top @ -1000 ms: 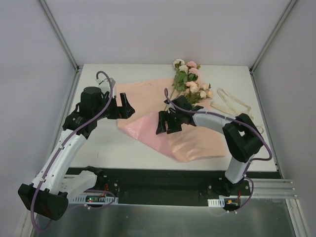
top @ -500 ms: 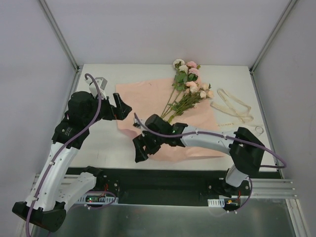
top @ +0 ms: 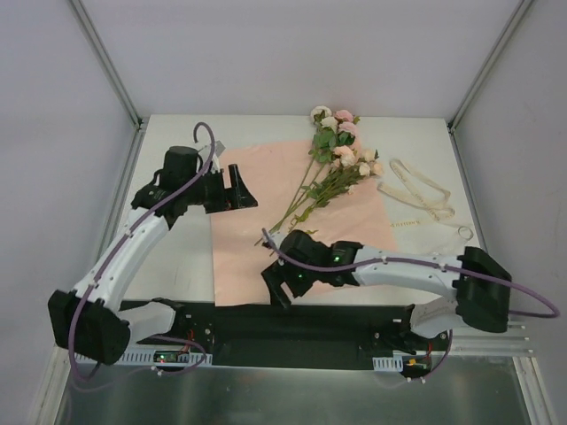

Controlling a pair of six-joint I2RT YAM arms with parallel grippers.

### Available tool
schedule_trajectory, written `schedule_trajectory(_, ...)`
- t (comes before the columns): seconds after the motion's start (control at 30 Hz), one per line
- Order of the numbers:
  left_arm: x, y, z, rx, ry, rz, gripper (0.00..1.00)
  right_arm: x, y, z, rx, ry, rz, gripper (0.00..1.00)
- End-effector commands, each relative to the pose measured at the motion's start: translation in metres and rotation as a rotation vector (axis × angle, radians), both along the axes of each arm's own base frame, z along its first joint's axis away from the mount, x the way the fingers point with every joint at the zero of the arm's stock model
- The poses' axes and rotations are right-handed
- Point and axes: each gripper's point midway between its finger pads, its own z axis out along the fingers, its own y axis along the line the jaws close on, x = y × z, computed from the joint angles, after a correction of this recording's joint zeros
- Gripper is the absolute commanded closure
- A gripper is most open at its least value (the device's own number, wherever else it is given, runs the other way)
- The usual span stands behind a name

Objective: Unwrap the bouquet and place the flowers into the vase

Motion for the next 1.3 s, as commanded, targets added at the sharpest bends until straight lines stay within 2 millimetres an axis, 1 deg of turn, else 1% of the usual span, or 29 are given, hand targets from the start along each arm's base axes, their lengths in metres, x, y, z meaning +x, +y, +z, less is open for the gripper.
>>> schedule_trajectory(0.0, 0.005, -0.033, -0.026, -0.047, 0.154, -0.155, 0.29, 0.052, -0.039, 0.035, 0.116, -0.065, -0.215, 0.15)
schedule_trajectory(0.03, 0.015, -0.039, -0.024, -0.026, 0.132, -0.172, 0.31, 0.063, -0.050, 0.035, 0.119, -0.061, -0.261, 0.15)
schedule_trajectory(0.07, 0.019, -0.047, -0.031, 0.019, 0.126, -0.184, 0.34, 0.082, -0.074, 0.024, 0.093, -0.051, -0.355, 0.16)
schedule_trajectory(0.1, 0.027, -0.054, -0.054, 0.069, 0.182, -0.192, 0.38, 0.090, -0.086, 0.030, 0.108, -0.060, -0.397, 0.16)
schedule_trajectory(0.13, 0.041, -0.060, -0.048, 0.112, 0.137, -0.212, 0.39, 0.098, -0.097, 0.030, 0.108, -0.065, -0.435, 0.16)
schedule_trajectory(0.17, 0.045, -0.074, -0.074, 0.175, 0.186, -0.258, 0.39, 0.116, -0.116, 0.029, 0.106, -0.069, -0.516, 0.16)
schedule_trajectory(0.2, 0.058, -0.073, -0.084, 0.258, 0.179, -0.241, 0.41, 0.118, -0.126, 0.032, 0.114, -0.070, -0.530, 0.17)
schedule_trajectory(0.23, 0.069, -0.078, -0.075, 0.316, 0.145, -0.267, 0.46, 0.122, -0.133, 0.034, 0.119, -0.071, -0.552, 0.17)
schedule_trajectory(0.27, 0.079, -0.082, -0.101, 0.377, 0.193, -0.280, 0.49, 0.134, -0.146, 0.036, 0.125, -0.076, -0.609, 0.17)
schedule_trajectory(0.3, 0.096, -0.090, -0.090, 0.394, 0.156, -0.279, 0.51, 0.134, -0.150, 0.042, 0.147, -0.073, -0.615, 0.17)
schedule_trajectory(0.33, 0.101, -0.091, -0.095, 0.413, 0.174, -0.293, 0.56, 0.141, -0.158, 0.046, 0.157, -0.081, -0.642, 0.17)
schedule_trajectory(0.37, 0.108, -0.095, -0.116, 0.431, 0.213, -0.301, 0.57, 0.142, -0.160, 0.050, 0.174, -0.085, -0.646, 0.17)
schedule_trajectory(0.4, 0.122, -0.102, -0.108, 0.421, 0.179, -0.297, 0.57, 0.143, -0.160, 0.054, 0.185, -0.085, -0.642, 0.17)
schedule_trajectory(0.43, 0.129, -0.105, -0.110, 0.425, 0.175, -0.295, 0.58, 0.144, -0.162, 0.056, 0.185, -0.091, -0.640, 0.17)
schedule_trajectory(0.47, 0.135, -0.109, -0.126, 0.433, 0.197, -0.301, 0.59, 0.144, -0.163, 0.057, 0.182, -0.090, -0.637, 0.17)
schedule_trajectory(0.5, 0.146, -0.116, -0.119, 0.421, 0.166, -0.301, 0.59, 0.144, -0.164, 0.057, 0.177, -0.090, -0.634, 0.17)
schedule_trajectory(0.53, 0.150, -0.121, -0.120, 0.406, 0.164, -0.313, 0.60, 0.146, -0.163, 0.059, 0.178, -0.099, -0.629, 0.17)
schedule_trajectory(0.57, 0.154, -0.126, -0.132, 0.404, 0.180, -0.321, 0.62, 0.147, -0.164, 0.057, 0.172, -0.093, -0.628, 0.17)
schedule_trajectory(0.6, 0.163, -0.133, -0.123, 0.385, 0.152, -0.321, 0.63, 0.147, -0.163, 0.056, 0.171, -0.091, -0.624, 0.18)
schedule_trajectory(0.63, 0.167, -0.136, -0.124, 0.374, 0.150, -0.322, 0.65, 0.147, -0.163, 0.055, 0.165, -0.090, -0.619, 0.18)
schedule_trajectory(0.67, 0.171, -0.139, -0.134, 0.376, 0.164, -0.322, 0.66, 0.147, -0.163, 0.052, 0.159, -0.083, -0.620, 0.18)
schedule_trajectory(0.7, 0.178, -0.143, -0.129, 0.364, 0.144, -0.316, 0.67, 0.148, -0.163, 0.051, 0.158, -0.080, -0.620, 0.17)
schedule_trajectory(0.73, 0.182, -0.144, -0.131, 0.368, 0.141, -0.307, 0.69, 0.148, -0.164, 0.049, 0.154, -0.078, -0.620, 0.18)
schedule_trajectory(0.77, 0.184, -0.144, -0.141, 0.377, 0.156, -0.301, 0.73, 0.149, -0.164, 0.048, 0.151, -0.075, -0.620, 0.18)
schedule_trajectory(0.8, 0.188, -0.146, -0.141, 0.374, 0.151, -0.292, 0.74, 0.150, -0.163, 0.047, 0.152, -0.075, -0.617, 0.18)
schedule_trajectory(0.83, 0.189, -0.148, -0.144, 0.372, 0.155, -0.295, 0.76, 0.149, -0.163, 0.046, 0.150, -0.070, -0.617, 0.18)
schedule_trajectory(0.87, 0.191, -0.149, -0.151, 0.377, 0.164, -0.295, 0.81, 0.150, -0.163, 0.046, 0.151, -0.067, -0.616, 0.18)
schedule_trajectory(0.93, 0.191, -0.150, -0.157, 0.379, 0.174, -0.292, 0.81, 0.150, -0.164, 0.046, 0.152, -0.068, -0.616, 0.18)
schedule_trajectory(1.27, 0.168, -0.157, -0.195, 0.444, 0.250, -0.307, 0.76, 0.150, -0.164, 0.042, 0.148, -0.058, -0.615, 0.18)
